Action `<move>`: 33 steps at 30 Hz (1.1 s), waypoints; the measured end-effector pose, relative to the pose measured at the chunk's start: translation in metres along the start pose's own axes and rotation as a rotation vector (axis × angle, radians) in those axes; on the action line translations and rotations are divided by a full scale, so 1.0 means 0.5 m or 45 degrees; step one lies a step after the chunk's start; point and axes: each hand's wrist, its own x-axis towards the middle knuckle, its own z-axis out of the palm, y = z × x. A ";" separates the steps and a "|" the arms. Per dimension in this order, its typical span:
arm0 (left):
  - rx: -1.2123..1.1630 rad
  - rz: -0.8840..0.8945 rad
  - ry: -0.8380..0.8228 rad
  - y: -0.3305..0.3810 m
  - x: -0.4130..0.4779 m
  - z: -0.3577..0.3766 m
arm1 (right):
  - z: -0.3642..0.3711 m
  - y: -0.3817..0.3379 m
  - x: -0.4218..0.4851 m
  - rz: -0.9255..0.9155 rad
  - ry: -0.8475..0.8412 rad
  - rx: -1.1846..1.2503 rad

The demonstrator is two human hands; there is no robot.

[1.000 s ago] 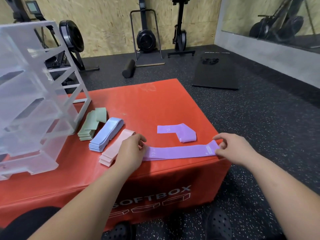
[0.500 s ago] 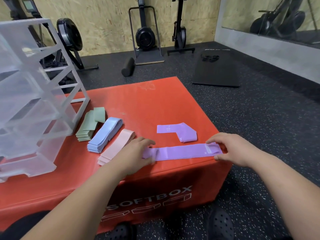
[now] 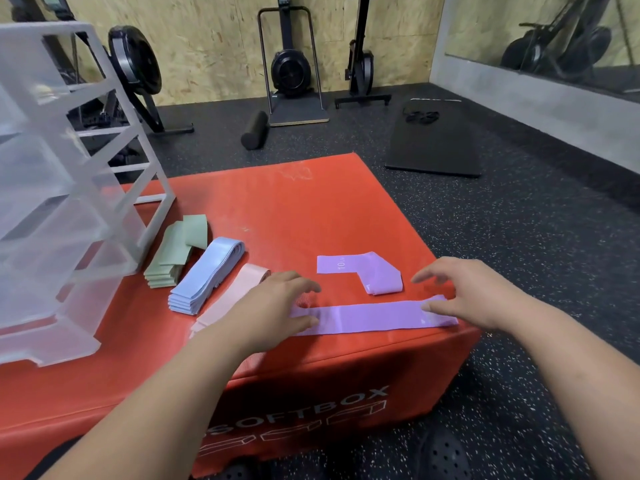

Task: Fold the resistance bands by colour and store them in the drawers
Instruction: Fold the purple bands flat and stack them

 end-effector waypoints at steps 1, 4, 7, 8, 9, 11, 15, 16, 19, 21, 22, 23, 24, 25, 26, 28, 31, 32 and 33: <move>0.009 -0.007 0.021 0.005 0.010 0.001 | 0.003 -0.013 0.012 -0.006 0.052 0.016; 0.007 -0.040 0.083 0.015 0.047 0.012 | 0.025 -0.052 0.057 -0.031 0.119 0.008; 0.025 -0.079 0.096 0.014 0.086 0.027 | 0.056 -0.073 0.098 -0.025 0.030 -0.104; 0.029 -0.079 0.095 0.013 0.097 0.032 | 0.066 -0.073 0.109 -0.014 0.004 -0.140; 0.029 -0.078 0.094 0.011 0.107 0.037 | 0.073 -0.073 0.118 0.004 -0.003 -0.167; 0.031 -0.076 0.078 0.010 0.127 0.045 | 0.077 -0.070 0.133 0.036 0.024 -0.172; 0.073 -0.130 -0.003 -0.007 0.163 0.062 | 0.056 -0.053 0.158 0.148 0.191 0.093; 0.084 -0.141 -0.012 -0.013 0.172 0.067 | 0.048 -0.046 0.161 0.187 0.230 0.182; 0.129 -0.179 0.054 -0.024 0.198 0.081 | 0.035 -0.017 0.162 0.297 0.340 0.311; 0.171 -0.213 0.106 -0.024 0.211 0.090 | 0.037 0.003 0.158 0.380 0.344 0.316; 0.185 -0.229 0.120 -0.025 0.217 0.094 | 0.038 0.009 0.155 0.408 0.319 0.299; 0.193 -0.245 0.131 -0.027 0.221 0.098 | 0.040 0.013 0.152 0.424 0.284 0.275; 0.197 -0.265 0.135 -0.027 0.224 0.102 | 0.042 0.017 0.149 0.427 0.245 0.240; 0.201 -0.283 0.131 -0.028 0.226 0.105 | 0.044 0.018 0.148 0.424 0.204 0.198; 0.199 -0.300 0.123 -0.028 0.227 0.106 | 0.046 0.020 0.148 0.424 0.164 0.144; 0.171 -0.325 0.114 -0.028 0.228 0.106 | 0.052 0.019 0.149 0.439 0.094 0.056; 0.109 -0.335 0.128 -0.029 0.227 0.102 | 0.062 0.006 0.150 0.473 0.097 -0.023; 0.099 -0.333 0.125 -0.028 0.226 0.100 | 0.066 0.002 0.150 0.483 0.095 -0.055; 0.096 -0.328 0.125 -0.028 0.225 0.099 | 0.071 -0.001 0.148 0.489 0.075 -0.094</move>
